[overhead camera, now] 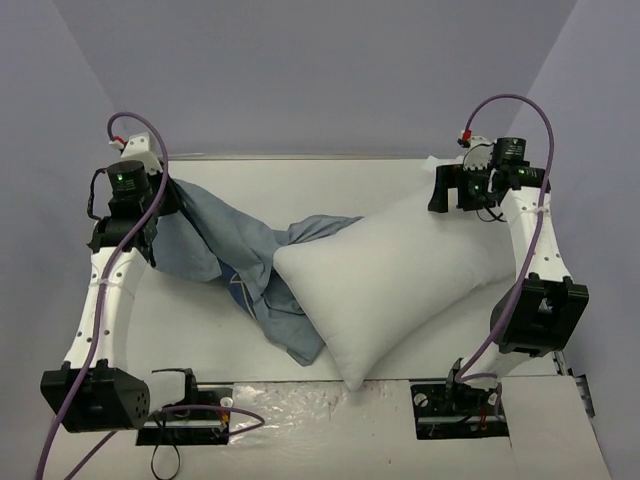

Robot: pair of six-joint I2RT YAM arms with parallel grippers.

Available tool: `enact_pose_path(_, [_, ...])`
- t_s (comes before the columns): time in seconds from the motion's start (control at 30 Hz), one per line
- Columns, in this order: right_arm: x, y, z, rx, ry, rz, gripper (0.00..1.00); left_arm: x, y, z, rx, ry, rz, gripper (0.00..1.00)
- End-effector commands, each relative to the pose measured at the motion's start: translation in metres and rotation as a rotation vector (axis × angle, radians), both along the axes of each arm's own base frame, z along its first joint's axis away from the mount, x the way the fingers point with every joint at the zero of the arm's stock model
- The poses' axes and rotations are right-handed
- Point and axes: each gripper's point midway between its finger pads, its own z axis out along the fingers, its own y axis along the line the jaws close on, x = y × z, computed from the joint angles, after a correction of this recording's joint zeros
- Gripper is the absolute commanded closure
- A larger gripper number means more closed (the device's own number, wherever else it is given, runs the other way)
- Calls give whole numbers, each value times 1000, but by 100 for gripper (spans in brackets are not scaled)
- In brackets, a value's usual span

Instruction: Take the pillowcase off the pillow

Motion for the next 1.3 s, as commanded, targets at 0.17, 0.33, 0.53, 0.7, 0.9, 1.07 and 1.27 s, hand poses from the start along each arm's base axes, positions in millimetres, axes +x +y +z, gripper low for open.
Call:
enact_pose_path(0.17, [0, -81, -1, -223, -23, -667, 0, 12, -34, 15, -85, -56, -98, 90])
enact_pose_path(0.33, [-6, -72, -103, -192, 217, -589, 31, 14, -39, 8, -106, -47, -108, 92])
enact_pose_path(0.53, [0, -7, -89, 68, 204, -220, 97, 3, -36, 3, -71, -35, -111, 92])
enact_pose_path(0.7, [14, 10, 25, -50, -211, 167, 100, -1, -31, 4, -38, -46, -103, 92])
enact_pose_path(0.9, [34, -10, 118, -255, -509, 286, 100, 4, -7, 31, -20, -99, -57, 93])
enact_pose_path(1.07, [37, 1, 141, -290, -614, 387, 100, 10, -9, 39, -37, -117, -79, 95])
enact_pose_path(1.27, [43, 31, 108, -253, -529, 432, 100, 29, -19, 64, -64, -186, -127, 95])
